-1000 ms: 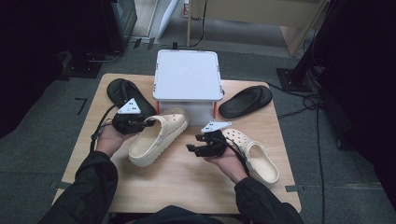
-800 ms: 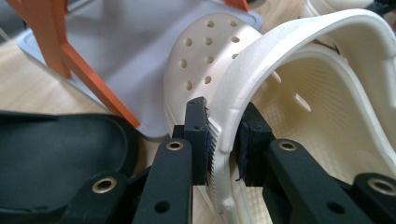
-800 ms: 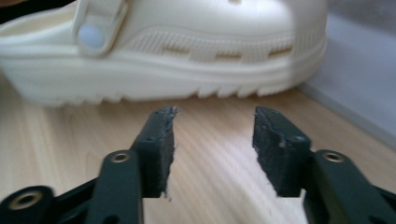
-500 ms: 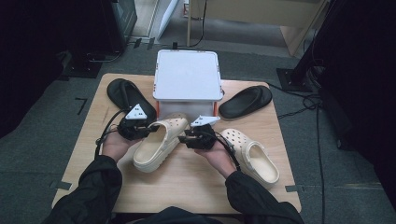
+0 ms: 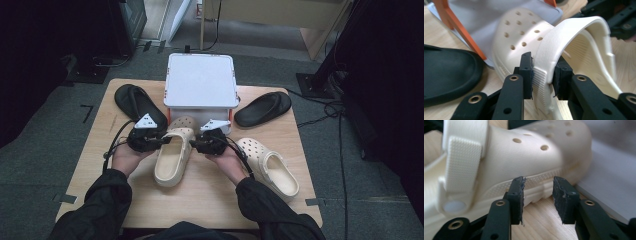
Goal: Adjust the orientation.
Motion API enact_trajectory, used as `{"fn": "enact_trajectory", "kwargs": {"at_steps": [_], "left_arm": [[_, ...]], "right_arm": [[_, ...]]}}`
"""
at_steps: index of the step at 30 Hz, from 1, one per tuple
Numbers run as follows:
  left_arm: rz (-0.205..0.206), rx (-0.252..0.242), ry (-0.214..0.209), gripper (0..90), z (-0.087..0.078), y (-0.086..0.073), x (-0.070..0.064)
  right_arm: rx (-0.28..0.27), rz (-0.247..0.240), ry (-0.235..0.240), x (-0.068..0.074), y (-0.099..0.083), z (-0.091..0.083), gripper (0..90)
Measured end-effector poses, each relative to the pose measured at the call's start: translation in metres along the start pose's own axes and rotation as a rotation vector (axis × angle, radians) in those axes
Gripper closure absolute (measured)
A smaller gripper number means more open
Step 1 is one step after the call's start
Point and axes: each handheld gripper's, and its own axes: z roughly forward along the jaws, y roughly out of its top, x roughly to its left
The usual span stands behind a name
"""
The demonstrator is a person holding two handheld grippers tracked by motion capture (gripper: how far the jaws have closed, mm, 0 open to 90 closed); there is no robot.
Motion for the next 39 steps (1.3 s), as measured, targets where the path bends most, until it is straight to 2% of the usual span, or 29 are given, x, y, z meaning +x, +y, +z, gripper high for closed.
{"fn": "enact_trajectory", "kwargs": {"at_steps": [4, 6, 9, 11, 15, 20, 24, 28, 33, 37, 39], "left_arm": [[-0.045, -0.019, -0.037, 69.0, -0.001, -0.001, 0.003], [-0.091, -0.024, -0.080, 66.6, -0.002, -0.002, 0.009], [-0.097, -0.024, -0.078, 57.8, -0.004, -0.002, 0.010], [-0.084, -0.029, -0.066, 51.2, -0.007, -0.002, 0.011], [-0.086, -0.027, -0.074, 44.7, -0.013, -0.001, 0.014], [-0.087, -0.040, -0.063, 46.1, -0.020, 0.002, 0.018], [-0.085, -0.064, -0.072, 47.8, -0.026, 0.009, 0.023], [-0.090, -0.072, -0.095, 48.1, -0.028, 0.018, 0.029], [-0.079, -0.070, -0.113, 48.6, -0.026, 0.032, 0.035], [-0.079, -0.080, -0.123, 48.8, -0.028, 0.041, 0.039], [-0.075, -0.104, -0.132, 49.1, -0.032, 0.050, 0.043]], "right_arm": [[-0.004, 0.004, 0.002, -0.002, 0.000, 0.002, 61.5], [-0.002, 0.000, 0.000, -0.002, 0.000, 0.002, 61.0], [0.005, 0.008, -0.001, -0.003, -0.001, 0.001, 59.9], [0.008, 0.014, 0.001, -0.004, 0.000, -0.002, 57.6], [-0.019, 0.012, 0.012, -0.001, 0.004, -0.011, 57.5], [-0.014, 0.014, 0.031, 0.003, 0.006, -0.021, 58.5], [-0.034, 0.023, 0.046, 0.005, 0.008, -0.034, 57.6], [-0.047, 0.020, 0.070, 0.013, 0.009, -0.047, 51.9], [-0.031, 0.001, 0.092, 0.023, 0.007, -0.048, 47.5], [-0.022, 0.010, 0.104, 0.026, 0.006, -0.045, 42.6], [-0.014, 0.026, 0.110, 0.029, 0.004, -0.041, 38.4]]}}
